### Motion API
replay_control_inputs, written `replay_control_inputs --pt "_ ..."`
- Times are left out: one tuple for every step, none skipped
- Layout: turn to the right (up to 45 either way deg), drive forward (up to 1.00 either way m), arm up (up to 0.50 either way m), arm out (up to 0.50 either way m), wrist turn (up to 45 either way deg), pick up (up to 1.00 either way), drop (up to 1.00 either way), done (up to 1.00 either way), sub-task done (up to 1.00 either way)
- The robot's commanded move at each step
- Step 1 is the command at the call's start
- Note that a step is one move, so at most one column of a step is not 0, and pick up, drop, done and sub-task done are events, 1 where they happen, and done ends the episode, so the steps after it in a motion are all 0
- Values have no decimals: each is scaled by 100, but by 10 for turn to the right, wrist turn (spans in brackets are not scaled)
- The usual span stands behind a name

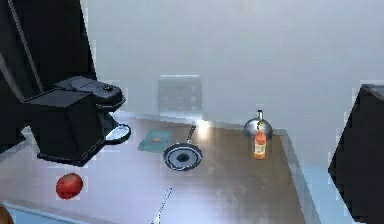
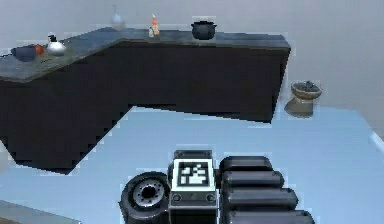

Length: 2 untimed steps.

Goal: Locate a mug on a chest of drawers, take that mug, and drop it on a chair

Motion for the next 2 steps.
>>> replay_control_inputs --pt "450 0 0 0 0 0 0 0 0" --pt "450 0 0 0 0 0 0 0 0"
